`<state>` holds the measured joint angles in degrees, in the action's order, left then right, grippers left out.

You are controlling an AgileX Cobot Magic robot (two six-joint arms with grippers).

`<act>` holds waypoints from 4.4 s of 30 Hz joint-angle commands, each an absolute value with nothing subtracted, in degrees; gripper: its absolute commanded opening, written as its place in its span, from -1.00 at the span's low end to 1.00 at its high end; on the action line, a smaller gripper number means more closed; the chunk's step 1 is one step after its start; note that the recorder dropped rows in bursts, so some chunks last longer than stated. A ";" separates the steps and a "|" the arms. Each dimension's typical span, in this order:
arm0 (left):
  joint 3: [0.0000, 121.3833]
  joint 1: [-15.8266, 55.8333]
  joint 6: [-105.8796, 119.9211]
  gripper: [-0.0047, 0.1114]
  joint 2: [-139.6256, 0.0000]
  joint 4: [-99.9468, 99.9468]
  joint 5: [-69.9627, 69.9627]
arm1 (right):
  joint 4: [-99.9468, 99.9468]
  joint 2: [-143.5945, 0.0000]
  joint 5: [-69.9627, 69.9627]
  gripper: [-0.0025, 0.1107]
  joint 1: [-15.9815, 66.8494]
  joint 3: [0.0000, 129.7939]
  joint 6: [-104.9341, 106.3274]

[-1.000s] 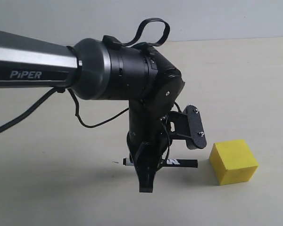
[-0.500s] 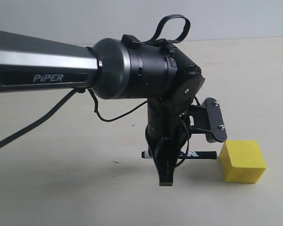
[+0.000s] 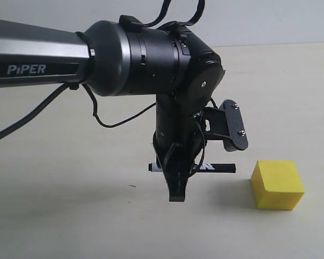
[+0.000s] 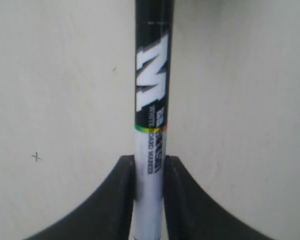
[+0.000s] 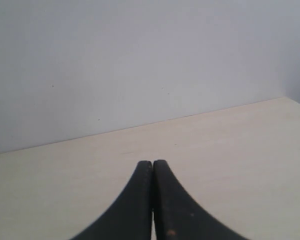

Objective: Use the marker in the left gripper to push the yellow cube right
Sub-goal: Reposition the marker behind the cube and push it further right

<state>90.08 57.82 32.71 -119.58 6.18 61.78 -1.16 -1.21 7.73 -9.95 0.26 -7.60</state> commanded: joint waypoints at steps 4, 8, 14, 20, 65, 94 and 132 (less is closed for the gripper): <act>90.64 57.46 33.37 -0.92 -118.91 5.34 60.25 | -1.12 -0.86 7.43 -0.96 -10.32 0.00 -7.34; 89.23 54.96 33.72 -0.92 -118.91 5.95 62.62 | -1.12 -0.86 7.43 -0.96 -10.32 0.00 -7.34; 87.26 54.34 33.58 -0.92 -119.72 5.33 58.34 | -1.12 -0.86 7.43 -0.96 -10.32 0.00 -7.34; 87.26 56.70 37.43 -0.92 -121.32 5.20 52.60 | -1.12 -0.86 7.43 -0.96 -10.32 0.00 -7.34; 96.61 57.78 33.02 -0.92 -127.57 -1.73 57.66 | -1.12 -0.86 7.43 -0.96 -10.32 0.00 -7.34; 98.17 57.78 23.58 -0.92 -125.11 6.32 62.74 | -1.12 -0.86 7.43 -0.96 -10.32 0.00 -7.34; 92.55 61.17 31.49 -0.92 -124.75 5.07 43.69 | -1.12 -0.86 7.43 -0.96 -10.32 0.00 -7.34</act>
